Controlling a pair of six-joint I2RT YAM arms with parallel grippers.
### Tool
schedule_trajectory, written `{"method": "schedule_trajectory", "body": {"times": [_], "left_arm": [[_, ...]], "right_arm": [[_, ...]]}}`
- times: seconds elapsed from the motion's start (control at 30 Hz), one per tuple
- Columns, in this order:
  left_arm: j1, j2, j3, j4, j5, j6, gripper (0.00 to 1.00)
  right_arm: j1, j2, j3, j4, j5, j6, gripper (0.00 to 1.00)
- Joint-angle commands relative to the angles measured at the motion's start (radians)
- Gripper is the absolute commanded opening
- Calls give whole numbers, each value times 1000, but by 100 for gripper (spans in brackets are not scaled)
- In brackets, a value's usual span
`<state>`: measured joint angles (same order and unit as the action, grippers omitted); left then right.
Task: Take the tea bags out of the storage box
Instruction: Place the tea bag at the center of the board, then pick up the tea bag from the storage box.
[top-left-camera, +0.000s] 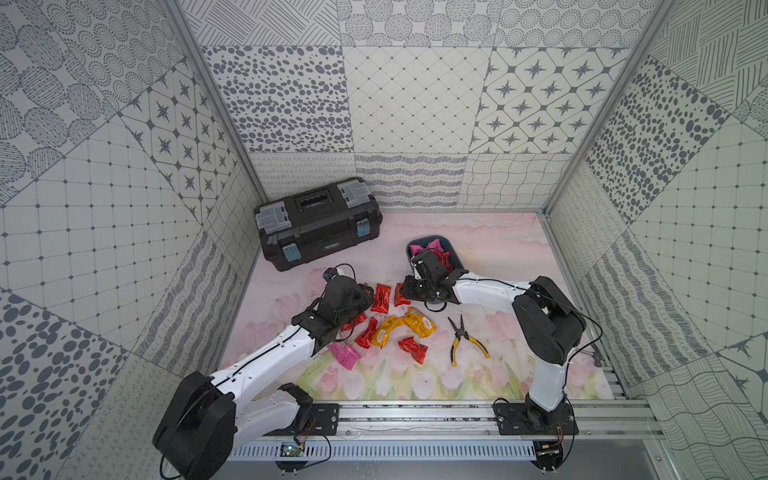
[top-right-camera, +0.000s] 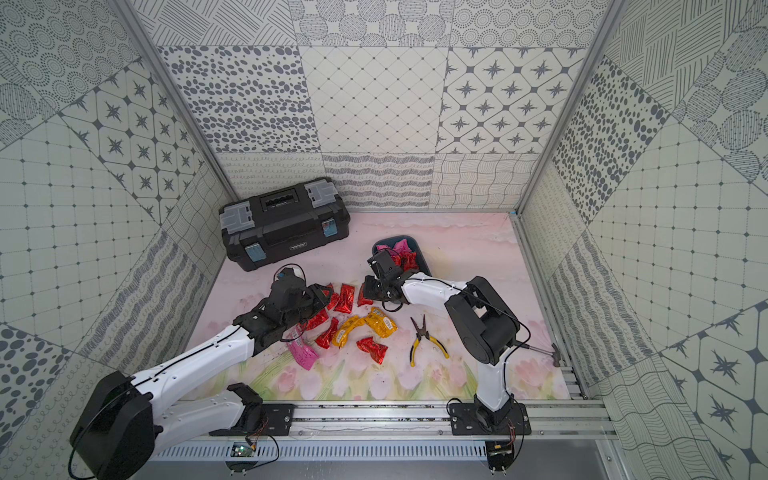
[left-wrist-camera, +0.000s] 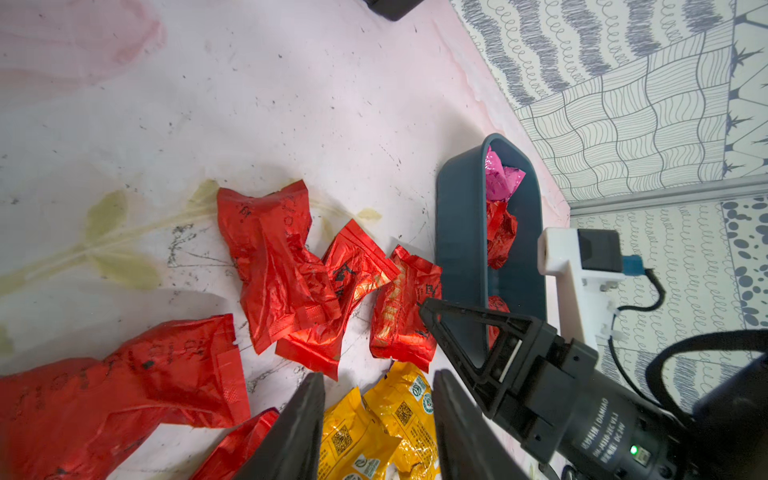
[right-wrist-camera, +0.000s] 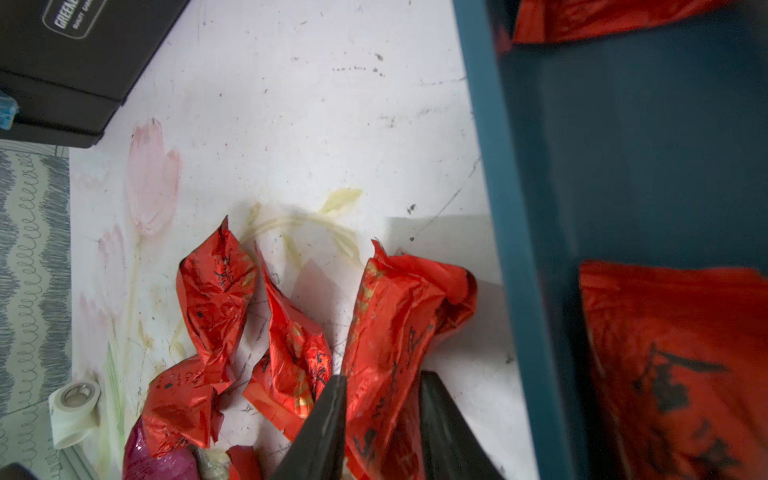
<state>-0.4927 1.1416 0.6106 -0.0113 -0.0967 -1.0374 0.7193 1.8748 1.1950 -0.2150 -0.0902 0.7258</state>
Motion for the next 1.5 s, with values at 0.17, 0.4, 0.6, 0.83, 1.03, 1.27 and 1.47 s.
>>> {"method": "schedule_trajectory", "body": {"times": [0.17,0.4,0.6,0.83,1.03,1.27,1.47], "left_arm": [[-14,136,119,90,228,102,49],[-76,302,255,129,295,129,54],[-94,441,322,185,308,70,55],[-113,567,409,181,303,46,55],[-113,628,450,166,292,37,50],[-115,675,481,158,289,37,39],[-118,700,517,121,296,70,32]], "right_arm": [[-88,-258,-63,-26,54,-148,42],[-244,-237,-34,-201,-141,-385,47],[-265,-127,37,-288,-201,-489,51],[-266,-13,95,-313,-246,-525,52],[-265,39,112,-313,-302,-522,46],[-265,37,97,-303,-325,-514,22],[-296,-39,51,-249,-349,-450,5]]}}
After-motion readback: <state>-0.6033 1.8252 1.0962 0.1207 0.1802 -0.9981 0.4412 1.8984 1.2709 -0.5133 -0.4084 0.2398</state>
